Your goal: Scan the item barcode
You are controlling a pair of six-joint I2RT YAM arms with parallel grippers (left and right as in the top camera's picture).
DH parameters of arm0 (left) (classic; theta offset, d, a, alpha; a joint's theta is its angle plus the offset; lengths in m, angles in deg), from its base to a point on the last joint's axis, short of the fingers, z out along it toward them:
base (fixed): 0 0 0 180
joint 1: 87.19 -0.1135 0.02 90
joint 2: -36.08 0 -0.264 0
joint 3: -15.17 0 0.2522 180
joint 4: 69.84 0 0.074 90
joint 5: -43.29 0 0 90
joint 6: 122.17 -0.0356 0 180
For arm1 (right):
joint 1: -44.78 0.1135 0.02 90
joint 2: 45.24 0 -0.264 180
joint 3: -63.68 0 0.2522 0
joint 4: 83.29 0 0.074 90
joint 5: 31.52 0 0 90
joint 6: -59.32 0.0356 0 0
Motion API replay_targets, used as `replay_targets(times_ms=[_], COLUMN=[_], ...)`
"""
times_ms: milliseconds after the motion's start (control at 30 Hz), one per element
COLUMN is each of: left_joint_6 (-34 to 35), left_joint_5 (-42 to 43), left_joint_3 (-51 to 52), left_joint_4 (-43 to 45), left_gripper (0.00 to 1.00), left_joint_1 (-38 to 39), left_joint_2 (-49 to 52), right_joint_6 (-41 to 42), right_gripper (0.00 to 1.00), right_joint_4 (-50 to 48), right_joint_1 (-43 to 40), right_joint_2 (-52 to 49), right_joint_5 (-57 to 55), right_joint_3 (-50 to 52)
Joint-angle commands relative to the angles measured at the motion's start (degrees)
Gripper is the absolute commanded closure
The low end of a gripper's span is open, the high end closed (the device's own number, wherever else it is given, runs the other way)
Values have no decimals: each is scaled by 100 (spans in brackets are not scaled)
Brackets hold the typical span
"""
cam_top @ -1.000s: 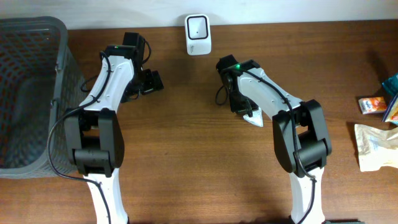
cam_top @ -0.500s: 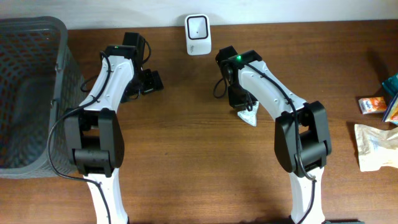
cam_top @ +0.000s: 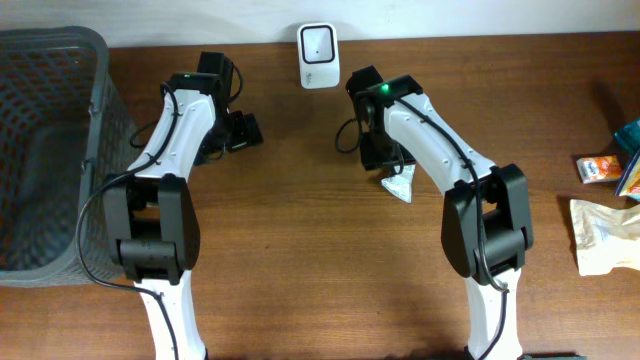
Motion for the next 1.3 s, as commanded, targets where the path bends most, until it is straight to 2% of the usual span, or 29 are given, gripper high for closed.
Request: replay_targets(times_ms=[0, 100, 333, 500, 600, 1033, 1267], left_joint_6=[-13, -13, -13, -13, -13, -13, -13], left_joint_5=[-42, -42, -42, -42, -42, -42, -42], left_joint_3=[24, 24, 24, 24, 24, 24, 24], left_joint_4=[-7, -9, -7, -7, -7, -7, -9], left_gripper=[1, 1, 1, 1, 1, 1, 1], left_joint_1=[28, 28, 28, 31, 31, 31, 31], left_joint_2=[-170, -170, -170, -170, -170, -170, -170], right_joint_6=[-9, -7, -4, -2, 42, 4, -378], right_gripper=[49, 62, 66, 87, 96, 96, 96], right_joint_4=[-192, -551, -811, -881, -890, -144, -114], right_joint_1=[-11, -11, -15, -15, -15, -17, -184], right_joint_2=[-24, -26, -28, -28, -28, -26, -28], right_joint_5=[-350, -350, -542, -629, -601, 881, 3281], right_joint_3=[328, 654, 957, 957, 949, -101, -249])
